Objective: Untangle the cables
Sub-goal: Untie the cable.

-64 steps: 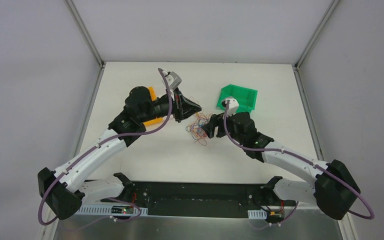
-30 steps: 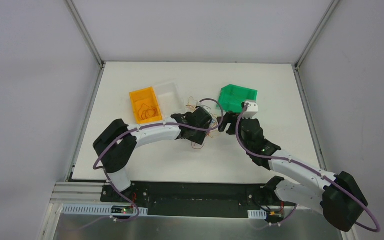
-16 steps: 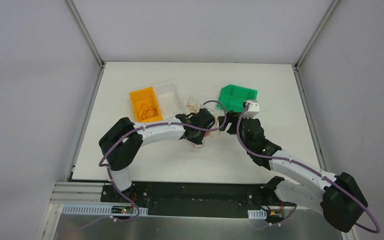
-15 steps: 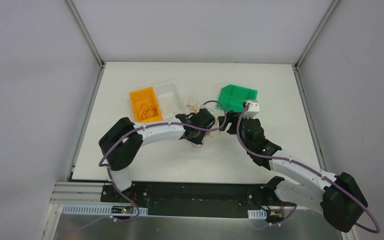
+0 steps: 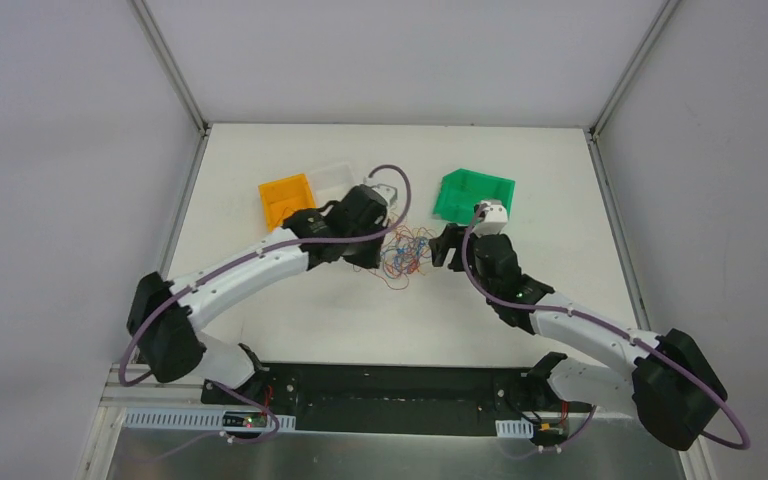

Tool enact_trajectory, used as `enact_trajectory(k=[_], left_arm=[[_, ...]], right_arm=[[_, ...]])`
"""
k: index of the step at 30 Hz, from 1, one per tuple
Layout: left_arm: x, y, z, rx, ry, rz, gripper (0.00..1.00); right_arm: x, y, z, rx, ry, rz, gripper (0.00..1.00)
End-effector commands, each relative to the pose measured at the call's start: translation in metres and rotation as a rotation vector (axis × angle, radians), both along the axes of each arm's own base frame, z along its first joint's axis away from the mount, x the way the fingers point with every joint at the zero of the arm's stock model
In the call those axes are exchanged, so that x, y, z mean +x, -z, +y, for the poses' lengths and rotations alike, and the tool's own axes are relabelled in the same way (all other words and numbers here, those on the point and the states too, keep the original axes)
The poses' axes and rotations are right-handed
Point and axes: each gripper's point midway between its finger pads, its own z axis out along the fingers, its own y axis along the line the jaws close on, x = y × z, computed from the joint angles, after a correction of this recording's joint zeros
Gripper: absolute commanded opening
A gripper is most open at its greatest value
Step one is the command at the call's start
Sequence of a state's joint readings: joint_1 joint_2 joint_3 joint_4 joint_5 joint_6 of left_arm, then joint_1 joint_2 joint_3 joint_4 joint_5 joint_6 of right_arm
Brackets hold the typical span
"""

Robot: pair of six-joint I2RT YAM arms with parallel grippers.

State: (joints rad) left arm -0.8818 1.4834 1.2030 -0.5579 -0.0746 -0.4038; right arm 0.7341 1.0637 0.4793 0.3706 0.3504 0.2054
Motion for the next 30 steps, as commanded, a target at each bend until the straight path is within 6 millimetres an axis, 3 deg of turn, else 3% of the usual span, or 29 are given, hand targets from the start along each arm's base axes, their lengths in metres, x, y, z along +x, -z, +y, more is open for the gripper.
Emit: enact_trajectory(k=[1, 10, 12, 17, 19, 24, 27, 30], left_arm=[[0.001, -0.043, 0.037, -0.072, -0.047, -0.013, 0.00], [0.003, -0.131, 0.123, -0.070, -0.230, -0.240, 0.00], [0.001, -0.147, 0.135, -0.066, -0.247, -0.283, 0.00], [-0.005, -0.177, 0.178, 0.032, -0.347, -0.386, 0.00], [-0.009, -0.187, 0.205, 0.113, -0.421, -0.429, 0.00], [-0.021, -0.219, 0.268, 0.248, -0.653, -0.564, 0.00], [-0.037, -0.242, 0.310, 0.313, -0.839, -0.685, 0.00], [-0.054, -0.259, 0.340, 0.350, -0.968, -0.773, 0.00]], right_arm=[[0.008, -0.014, 0.020, 0.050, -0.043, 0.013, 0.77], [0.029, 0.035, 0.059, 0.031, -0.039, 0.261, 0.82], [0.035, 0.060, 0.061, -0.012, 0.003, 0.347, 0.82], [0.039, 0.086, 0.064, -0.056, 0.056, 0.459, 0.79], [0.041, 0.091, 0.055, -0.075, 0.104, 0.470, 0.70], [0.045, 0.091, 0.017, -0.055, 0.236, 0.486, 0.07], [0.044, 0.076, -0.022, -0.035, 0.360, 0.418, 0.04], [0.039, 0.058, -0.068, -0.021, 0.516, 0.321, 0.08]])
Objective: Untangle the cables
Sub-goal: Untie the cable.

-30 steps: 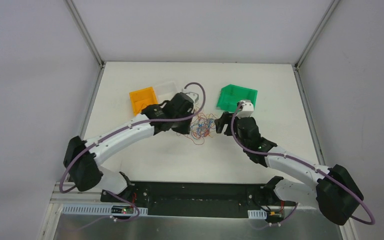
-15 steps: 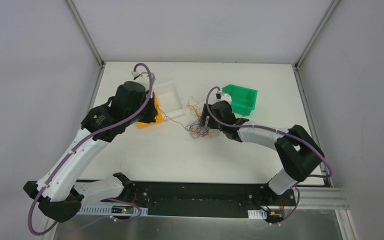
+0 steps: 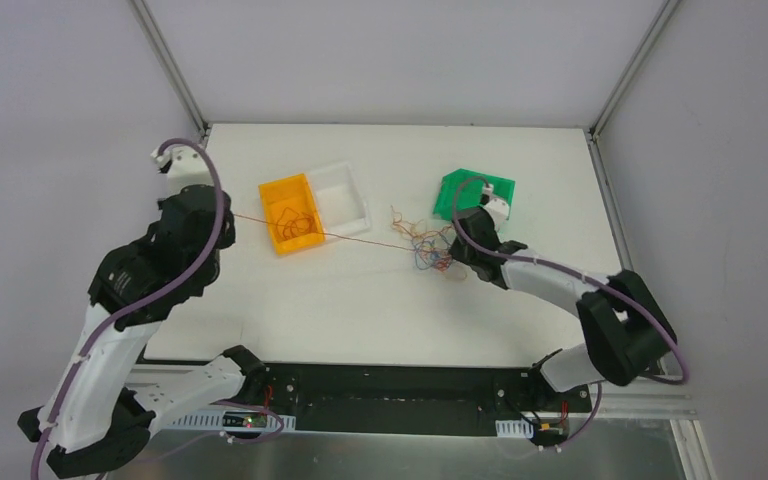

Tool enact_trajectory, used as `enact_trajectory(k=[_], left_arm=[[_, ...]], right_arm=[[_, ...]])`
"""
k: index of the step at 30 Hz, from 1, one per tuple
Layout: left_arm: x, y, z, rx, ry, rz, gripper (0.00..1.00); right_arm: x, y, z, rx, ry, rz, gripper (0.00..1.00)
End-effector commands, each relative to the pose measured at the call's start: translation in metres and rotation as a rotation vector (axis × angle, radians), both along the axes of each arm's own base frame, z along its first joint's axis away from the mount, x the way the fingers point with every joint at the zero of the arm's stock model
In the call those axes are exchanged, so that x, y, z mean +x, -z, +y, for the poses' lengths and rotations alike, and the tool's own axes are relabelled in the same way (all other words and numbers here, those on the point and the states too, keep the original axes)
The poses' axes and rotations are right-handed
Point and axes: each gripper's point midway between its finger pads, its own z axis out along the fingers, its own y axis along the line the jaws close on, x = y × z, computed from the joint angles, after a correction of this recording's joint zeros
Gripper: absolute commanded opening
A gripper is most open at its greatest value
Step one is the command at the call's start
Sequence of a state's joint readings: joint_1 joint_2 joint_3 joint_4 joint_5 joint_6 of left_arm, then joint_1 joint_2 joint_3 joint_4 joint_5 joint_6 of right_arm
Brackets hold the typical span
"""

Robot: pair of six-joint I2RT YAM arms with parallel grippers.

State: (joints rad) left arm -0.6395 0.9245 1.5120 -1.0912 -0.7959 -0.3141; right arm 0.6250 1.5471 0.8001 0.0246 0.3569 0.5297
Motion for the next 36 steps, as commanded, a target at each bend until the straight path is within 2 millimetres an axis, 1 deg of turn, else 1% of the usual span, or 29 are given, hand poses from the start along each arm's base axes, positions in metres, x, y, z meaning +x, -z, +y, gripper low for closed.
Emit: enact_trajectory(k=[1, 4, 6, 7, 10, 11, 12, 13, 14, 15, 16, 18, 19, 21, 23, 25, 26, 27, 28, 31, 33, 35, 36], left_arm=[[-0.037, -0.042, 0.075, 0.096, -0.325, -0.197, 0.00], [-0.044, -0.048, 0.086, 0.111, -0.372, -0.242, 0.00], [-0.043, -0.047, 0.086, 0.120, -0.373, -0.247, 0.00], [-0.040, -0.044, 0.084, 0.120, -0.366, -0.243, 0.00], [-0.027, -0.028, 0.068, 0.114, -0.307, -0.195, 0.00], [-0.020, -0.020, 0.060, 0.106, -0.281, -0.174, 0.00], [-0.014, -0.012, 0.051, 0.090, -0.247, -0.150, 0.00], [-0.006, 0.000, 0.034, 0.054, -0.175, -0.111, 0.00], [0.002, 0.011, 0.015, 0.012, -0.090, -0.076, 0.00], [0.011, 0.028, -0.009, -0.035, 0.008, -0.030, 0.00], [0.017, 0.039, -0.033, -0.093, 0.098, 0.003, 0.00], [0.027, 0.072, -0.080, -0.190, 0.263, 0.099, 0.05], [0.030, 0.084, -0.098, -0.225, 0.317, 0.141, 0.06], [0.033, 0.110, -0.128, -0.281, 0.390, 0.247, 0.10], [0.034, 0.132, -0.149, -0.304, 0.450, 0.342, 0.22], [0.033, 0.151, -0.170, -0.315, 0.521, 0.421, 0.50], [0.030, 0.157, -0.181, -0.318, 0.573, 0.444, 0.59], [0.029, 0.161, -0.189, -0.305, 0.599, 0.448, 0.67], [0.030, 0.164, -0.194, -0.280, 0.618, 0.444, 0.71], [0.031, 0.170, -0.215, -0.213, 0.697, 0.447, 0.76], [0.031, 0.171, -0.231, -0.175, 0.766, 0.453, 0.87], [0.031, 0.171, -0.250, -0.133, 0.852, 0.441, 0.92], [0.031, 0.172, -0.259, -0.111, 0.895, 0.438, 0.93]], right_arm=[[-0.003, -0.042, -0.078, -0.050, 0.292, -0.176, 0.12], [-0.008, -0.052, -0.113, -0.033, 0.427, -0.215, 0.15], [-0.013, -0.058, -0.132, -0.018, 0.529, -0.242, 0.14], [-0.016, -0.061, -0.139, -0.007, 0.565, -0.264, 0.14], [-0.021, -0.069, -0.144, 0.052, 0.589, -0.326, 0.14], [-0.021, -0.071, -0.143, 0.067, 0.576, -0.341, 0.15], [-0.018, -0.074, -0.137, 0.086, 0.541, -0.359, 0.18], [-0.016, -0.075, -0.131, 0.103, 0.503, -0.361, 0.18], [-0.014, -0.075, -0.117, 0.132, 0.431, -0.346, 0.18], [-0.011, -0.079, -0.103, 0.163, 0.357, -0.350, 0.19], [-0.009, -0.080, -0.091, 0.184, 0.294, -0.343, 0.19], [-0.006, -0.082, -0.069, 0.226, 0.182, -0.332, 0.23], [-0.006, -0.081, -0.059, 0.240, 0.133, -0.320, 0.24], [-0.005, -0.079, -0.047, 0.255, 0.080, -0.292, 0.25], [-0.005, -0.077, -0.042, 0.261, 0.055, -0.276, 0.25], [-0.005, -0.078, -0.037, 0.271, 0.036, -0.271, 0.25], [-0.005, -0.078, -0.035, 0.276, 0.025, -0.269, 0.25], [-0.005, -0.079, -0.034, 0.281, 0.019, -0.270, 0.25], [-0.005, -0.079, -0.033, 0.282, 0.014, -0.269, 0.25], [-0.006, -0.080, -0.032, 0.285, 0.005, -0.270, 0.25], [-0.006, -0.081, -0.031, 0.285, 0.001, -0.271, 0.25], [-0.005, -0.081, -0.031, 0.285, 0.000, -0.272, 0.25], [-0.006, -0.081, -0.031, 0.286, -0.003, -0.271, 0.25]])
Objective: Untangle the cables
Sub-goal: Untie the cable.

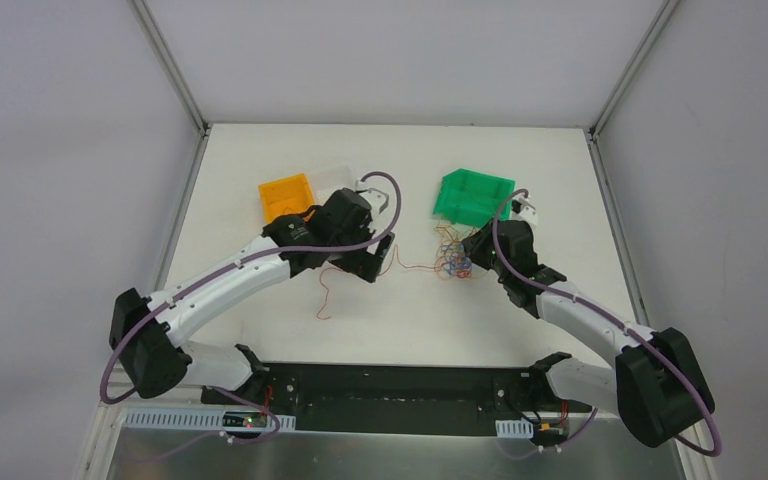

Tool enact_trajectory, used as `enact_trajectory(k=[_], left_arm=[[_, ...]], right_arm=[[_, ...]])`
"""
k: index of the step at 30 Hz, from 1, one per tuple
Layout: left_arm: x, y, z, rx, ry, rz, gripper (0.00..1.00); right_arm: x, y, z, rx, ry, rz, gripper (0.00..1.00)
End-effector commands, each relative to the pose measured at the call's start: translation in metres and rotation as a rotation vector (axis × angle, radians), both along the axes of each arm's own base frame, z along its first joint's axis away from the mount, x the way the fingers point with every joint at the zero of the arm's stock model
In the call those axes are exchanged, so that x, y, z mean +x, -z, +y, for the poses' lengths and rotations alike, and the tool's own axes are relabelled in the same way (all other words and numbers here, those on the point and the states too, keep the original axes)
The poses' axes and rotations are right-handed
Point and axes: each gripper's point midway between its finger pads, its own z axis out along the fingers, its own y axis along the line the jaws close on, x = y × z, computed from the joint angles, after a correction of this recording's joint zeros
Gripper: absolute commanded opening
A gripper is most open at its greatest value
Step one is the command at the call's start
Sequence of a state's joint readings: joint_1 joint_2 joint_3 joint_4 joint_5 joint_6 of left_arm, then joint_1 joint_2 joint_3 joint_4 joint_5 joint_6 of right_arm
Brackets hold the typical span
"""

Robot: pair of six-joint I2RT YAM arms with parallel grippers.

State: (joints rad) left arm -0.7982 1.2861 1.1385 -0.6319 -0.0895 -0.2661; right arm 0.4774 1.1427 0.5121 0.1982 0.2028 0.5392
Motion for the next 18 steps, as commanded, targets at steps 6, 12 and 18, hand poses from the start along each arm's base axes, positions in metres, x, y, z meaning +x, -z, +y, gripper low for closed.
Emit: enact_trajectory(k=[6, 12, 18], left_arm=[[0.004, -0.007, -0.091, 0.018, 0.491, -0.133, 0.92], [0.022, 0.020, -0.124, 0.101, 0.654, -0.192, 0.89], [0.035, 0.057, -0.152, 0.106, 0.763, -0.204, 0.85]], right_arm=[[0.012, -0.032, 0.014, 0.046, -0.044, -0.087, 0.26], [0.011, -0.035, 0.014, 0.052, -0.050, -0.094, 0.27], [0.010, -0.039, 0.012, 0.054, -0.044, -0.107, 0.27]])
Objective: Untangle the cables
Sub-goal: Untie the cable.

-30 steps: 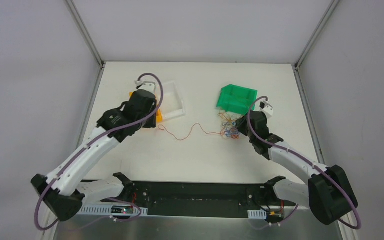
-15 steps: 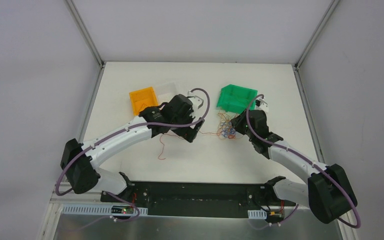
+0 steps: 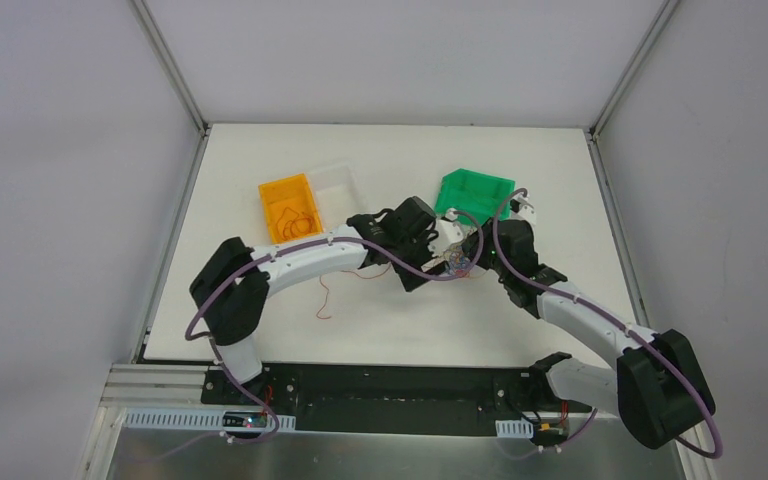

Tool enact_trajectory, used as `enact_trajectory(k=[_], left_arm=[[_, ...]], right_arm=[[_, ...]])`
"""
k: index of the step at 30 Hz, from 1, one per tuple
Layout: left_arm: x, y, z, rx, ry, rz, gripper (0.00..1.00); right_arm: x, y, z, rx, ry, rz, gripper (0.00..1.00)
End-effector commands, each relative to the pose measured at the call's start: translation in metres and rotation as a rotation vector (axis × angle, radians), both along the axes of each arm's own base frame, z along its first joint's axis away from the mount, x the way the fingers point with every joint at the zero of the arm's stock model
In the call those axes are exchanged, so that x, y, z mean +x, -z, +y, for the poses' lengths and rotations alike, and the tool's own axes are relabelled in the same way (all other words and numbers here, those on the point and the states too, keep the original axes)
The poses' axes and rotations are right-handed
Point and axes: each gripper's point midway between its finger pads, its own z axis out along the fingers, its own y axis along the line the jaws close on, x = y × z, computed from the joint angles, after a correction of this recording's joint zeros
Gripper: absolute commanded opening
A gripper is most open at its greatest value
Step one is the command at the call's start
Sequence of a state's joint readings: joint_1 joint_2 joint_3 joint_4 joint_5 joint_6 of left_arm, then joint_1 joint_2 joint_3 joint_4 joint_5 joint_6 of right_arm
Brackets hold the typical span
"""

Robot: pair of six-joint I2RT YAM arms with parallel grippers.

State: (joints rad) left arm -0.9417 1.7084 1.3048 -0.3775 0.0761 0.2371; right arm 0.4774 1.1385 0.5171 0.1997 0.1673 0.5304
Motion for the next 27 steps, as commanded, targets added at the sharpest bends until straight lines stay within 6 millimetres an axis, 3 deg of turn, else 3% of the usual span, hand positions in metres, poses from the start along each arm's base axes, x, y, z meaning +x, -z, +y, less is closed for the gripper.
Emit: enact_trajectory(k=[1, 5, 13, 22, 27], left_arm=[[0.013, 0.005, -0.033, -0.050, 0.148, -0.040, 0.84], [0.019, 0.021, -0.037, -0.058, 0.183, 0.011, 0.79], [0.037, 0.035, -0.037, -0.120, 0.186, 0.061, 0.75], [0.032, 0.057, -0.041, -0.126, 0.210, 0.127, 0.73], [0.029, 0.069, -0.043, -0.129, 0.212, 0.175, 0.61]], right_arm=[[0.012, -0.036, 0.005, 0.042, -0.004, -0.105, 0.27], [0.011, -0.037, 0.004, 0.041, 0.004, -0.111, 0.28], [0.011, -0.037, 0.001, 0.049, 0.020, -0.117, 0.29], [0.011, -0.040, -0.004, 0.056, 0.048, -0.138, 0.30], [0.011, -0.040, -0.007, 0.051, 0.064, -0.142, 0.31]])
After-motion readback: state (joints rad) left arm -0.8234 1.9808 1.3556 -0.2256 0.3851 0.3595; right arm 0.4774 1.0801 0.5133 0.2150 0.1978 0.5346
